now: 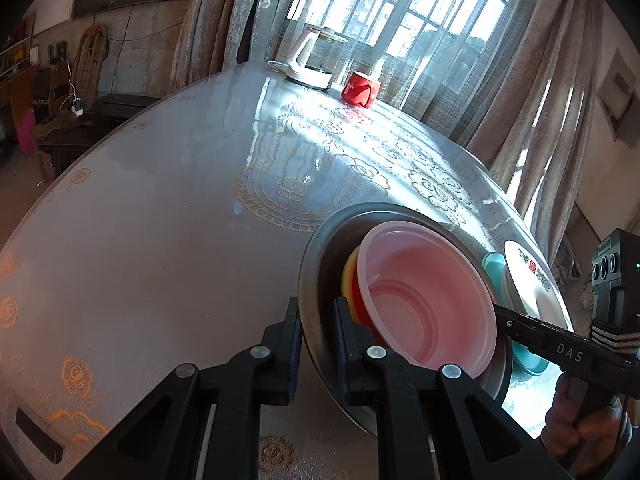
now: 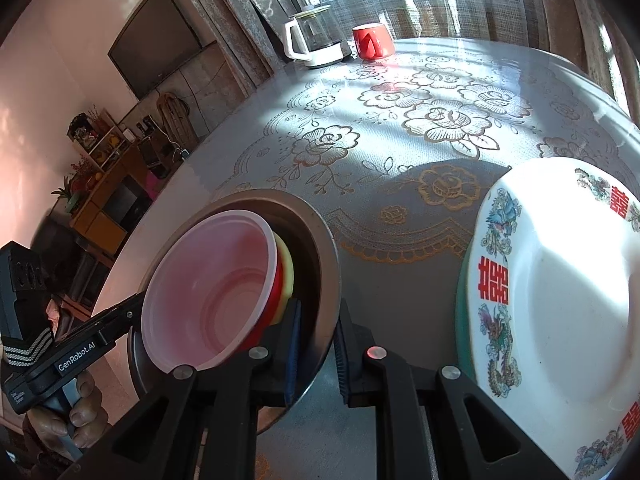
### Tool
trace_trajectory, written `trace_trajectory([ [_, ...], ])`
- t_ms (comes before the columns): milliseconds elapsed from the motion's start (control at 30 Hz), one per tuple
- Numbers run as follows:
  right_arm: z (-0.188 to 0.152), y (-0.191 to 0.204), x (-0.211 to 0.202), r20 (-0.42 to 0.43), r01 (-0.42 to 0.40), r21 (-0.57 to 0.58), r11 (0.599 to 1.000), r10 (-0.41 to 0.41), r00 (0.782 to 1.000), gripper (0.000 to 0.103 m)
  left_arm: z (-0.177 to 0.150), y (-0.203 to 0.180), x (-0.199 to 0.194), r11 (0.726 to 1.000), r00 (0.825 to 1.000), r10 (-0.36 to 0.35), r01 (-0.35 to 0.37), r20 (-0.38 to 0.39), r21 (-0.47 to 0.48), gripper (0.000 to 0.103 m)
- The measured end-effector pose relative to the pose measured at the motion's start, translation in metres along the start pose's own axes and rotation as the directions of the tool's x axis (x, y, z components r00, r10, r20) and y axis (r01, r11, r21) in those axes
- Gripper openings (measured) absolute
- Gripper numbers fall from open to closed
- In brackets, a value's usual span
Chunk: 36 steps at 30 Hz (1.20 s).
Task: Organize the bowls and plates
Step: 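Lift the steel bowl with nested bowls and carry it toward the plate stack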
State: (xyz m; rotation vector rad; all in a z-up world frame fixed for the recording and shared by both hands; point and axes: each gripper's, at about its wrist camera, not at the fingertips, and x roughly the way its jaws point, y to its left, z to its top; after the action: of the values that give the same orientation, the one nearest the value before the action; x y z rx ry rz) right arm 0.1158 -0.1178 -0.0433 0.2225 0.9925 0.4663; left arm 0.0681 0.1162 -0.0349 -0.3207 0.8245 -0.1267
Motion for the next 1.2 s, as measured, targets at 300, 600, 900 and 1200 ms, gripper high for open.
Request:
trace_trajectory([
  [300, -0.004, 0.001, -0.009, 0.014, -0.020, 0.011, 1.000, 0.020, 1.000, 0.016, -0.002, -0.003, -0.009, 1.000, 1.000, 0.003, -0.003, 0.011, 0.003, 0.013],
  [600, -0.005, 0.001, -0.021, 0.039, -0.033, 0.008, 0.999, 0.033, 0.999, 0.016, -0.001, -0.010, -0.023, 1.000, 0.999, 0.003, -0.004, 0.041, 0.021, 0.013],
  [900, -0.007, -0.003, -0.036, 0.076, -0.044, 0.024, 0.999, 0.042, 0.996, 0.016, 0.004, -0.023, -0.033, 0.999, 0.998, -0.004, 0.001, 0.059, 0.052, 0.014],
  [1200, -0.008, -0.007, -0.051, 0.107, -0.053, 0.032, 0.998, 0.050, 0.993, 0.016, 0.008, -0.033, -0.037, 0.997, 0.998, -0.006, 0.001, 0.063, 0.077, 0.014],
])
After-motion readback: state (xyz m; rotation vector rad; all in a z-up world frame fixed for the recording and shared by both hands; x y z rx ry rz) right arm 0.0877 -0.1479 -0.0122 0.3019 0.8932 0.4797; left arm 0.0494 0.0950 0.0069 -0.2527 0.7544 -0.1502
